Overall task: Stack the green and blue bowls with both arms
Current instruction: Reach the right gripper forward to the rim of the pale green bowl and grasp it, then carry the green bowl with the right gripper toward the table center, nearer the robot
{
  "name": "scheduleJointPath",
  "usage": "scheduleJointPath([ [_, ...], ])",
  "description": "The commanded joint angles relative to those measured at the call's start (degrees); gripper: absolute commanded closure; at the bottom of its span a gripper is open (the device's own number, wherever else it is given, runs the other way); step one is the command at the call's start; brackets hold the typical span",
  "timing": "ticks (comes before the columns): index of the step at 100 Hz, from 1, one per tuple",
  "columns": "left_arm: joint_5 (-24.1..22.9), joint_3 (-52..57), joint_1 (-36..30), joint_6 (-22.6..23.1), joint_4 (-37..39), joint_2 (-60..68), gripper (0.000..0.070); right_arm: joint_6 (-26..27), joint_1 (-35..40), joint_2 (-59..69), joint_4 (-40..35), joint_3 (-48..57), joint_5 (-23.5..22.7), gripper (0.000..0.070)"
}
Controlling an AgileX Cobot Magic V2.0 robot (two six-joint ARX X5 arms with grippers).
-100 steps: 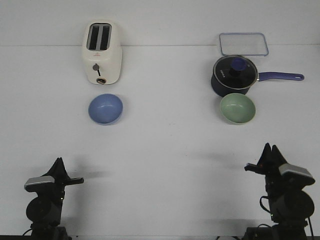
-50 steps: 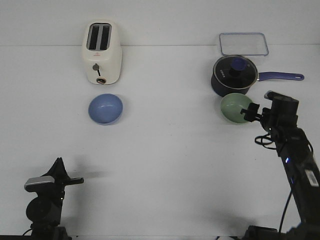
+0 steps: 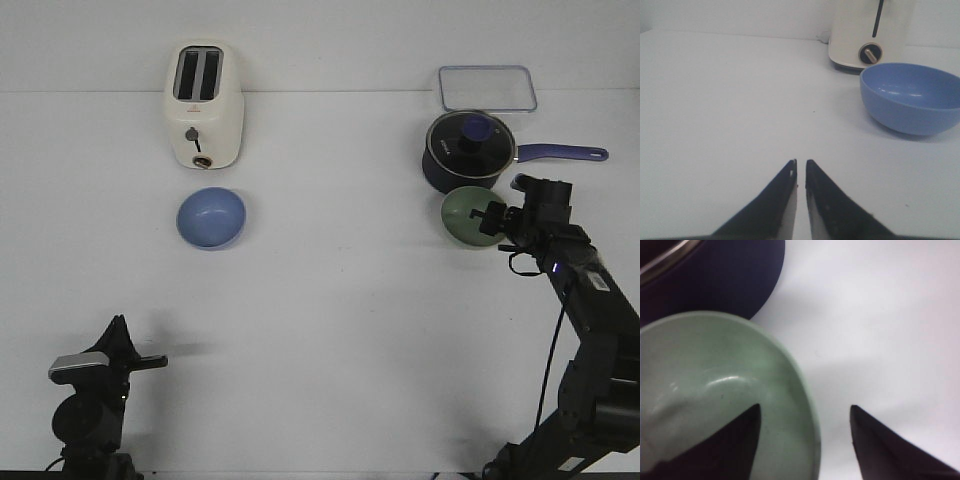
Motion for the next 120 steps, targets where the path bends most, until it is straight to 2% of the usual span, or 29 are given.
scheduleJointPath([
  [1, 0.3, -1.1, 0.0, 0.4, 0.7, -0.1, 0.0685, 0.9, -0.2, 1.6, 0.8, 1.3, -0.1, 0.0527],
  [6, 0.3, -1.1, 0.0, 0.4, 0.7, -0.1, 0.0685, 0.8, -0.2, 1.6, 0.8, 1.3, -0.1, 0.0595],
  [20, 0.3, -1.2, 0.0, 0.4, 0.7, -0.1, 0.0686, 0.9, -0.3, 2.1, 0.6, 1.3, 0.0, 0.0606],
  [27, 0.3, -1.2, 0.0, 0.4, 0.7, -0.1, 0.0685, 0.9, -0.4, 2.1, 0.6, 1.3, 0.0, 0.07],
  [53, 0.3, -1.2, 0.0, 0.4, 0.7, -0.1, 0.0686, 0.9, -0.7, -1.0, -0.4, 1.3, -3.3, 0.07],
  [66, 0.3, -1.1, 0.0, 0.4, 0.7, -0.1, 0.0686, 0.8, -0.7, -7.3, -3.0, 0.9, -7.3, 0.0699],
  [80, 0.3, -1.1, 0.0, 0.4, 0.7, -0.1, 0.0685, 0.7, 0.9, -16.7, -6.3, -2.5, -9.5, 0.0699],
  [94, 0.3, -1.1, 0.0, 0.4, 0.7, -0.1, 0.0685, 0.8, 7.5, -28.7, -6.4, -11.2, -10.1, 0.0699],
  [107, 0.3, -1.1, 0.0, 0.4, 0.7, -0.1, 0.0685, 2.2, 18.2, -36.0, -6.4, -19.0, -10.1, 0.0699],
  [113, 0.3, -1.2, 0.0, 0.4, 0.7, -0.1, 0.0685, 3.8, 24.3, -37.0, -5.6, -21.8, -9.1, 0.0699],
  [120, 0.3, -1.1, 0.0, 0.4, 0.7, -0.1, 0.0686, 5.5, 31.1, -36.9, -4.9, -24.0, -5.8, 0.0699],
])
